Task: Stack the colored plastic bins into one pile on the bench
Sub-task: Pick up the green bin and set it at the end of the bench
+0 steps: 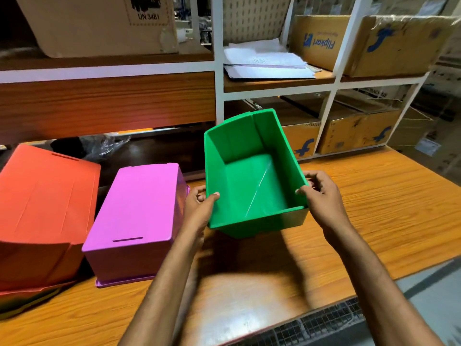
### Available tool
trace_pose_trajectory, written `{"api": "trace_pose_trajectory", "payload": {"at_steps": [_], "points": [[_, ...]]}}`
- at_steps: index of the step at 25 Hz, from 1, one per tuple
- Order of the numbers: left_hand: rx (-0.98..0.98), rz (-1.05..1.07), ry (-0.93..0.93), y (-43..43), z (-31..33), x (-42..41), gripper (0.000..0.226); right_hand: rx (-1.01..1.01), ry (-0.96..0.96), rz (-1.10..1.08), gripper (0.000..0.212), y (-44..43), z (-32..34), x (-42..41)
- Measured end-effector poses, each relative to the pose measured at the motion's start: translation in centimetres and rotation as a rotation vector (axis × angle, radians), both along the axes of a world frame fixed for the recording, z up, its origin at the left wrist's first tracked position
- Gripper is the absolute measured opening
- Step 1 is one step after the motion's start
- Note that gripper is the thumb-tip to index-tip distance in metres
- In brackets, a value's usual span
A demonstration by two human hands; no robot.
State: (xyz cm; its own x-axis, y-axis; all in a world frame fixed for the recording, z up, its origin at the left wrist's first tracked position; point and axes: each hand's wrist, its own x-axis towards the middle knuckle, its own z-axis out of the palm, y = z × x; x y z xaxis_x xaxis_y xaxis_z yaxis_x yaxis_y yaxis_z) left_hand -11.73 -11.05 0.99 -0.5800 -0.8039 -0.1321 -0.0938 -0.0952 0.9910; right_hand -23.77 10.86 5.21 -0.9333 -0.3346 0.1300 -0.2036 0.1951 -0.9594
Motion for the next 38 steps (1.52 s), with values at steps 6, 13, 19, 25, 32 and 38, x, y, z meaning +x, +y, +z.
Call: {"api": "trace_pose_trajectory", "payload": {"at_steps": [6,13,19,25,32,38], "points": [[-0.225,-0.041,-0.001,-0.1,-0.2,2.0,0.025,-0.129,-0.498,0.133,0.022,1.1,-0.7,-2.1],[0.053,-0.066,0.072,-1.1,1.6,4.2,0.021,-0.061,-0.443,0.362,0.028,1.3,0.5,-1.7],[0.072,-0.258,-0.033,-2.6,2.6,7.4,0.040,-0.027,-0.373,0.432,0.048,2.1,-0.5,-0.2],[0.019,-0.356,-0.047,-1.7,2.8,8.2,0.076,-0.033,-0.303,0.390,0.080,2.0,-0.8,0.3],[0.031,-0.342,-0.070,-0.6,2.5,7.9,0.068,-0.103,-0.280,0.237,0.072,2.2,-1.2,1.2],[0.090,-0.272,-0.069,0.7,2.3,8.1,0.051,-0.074,-0.307,0.175,0.070,3.6,-1.6,3.2]]}}
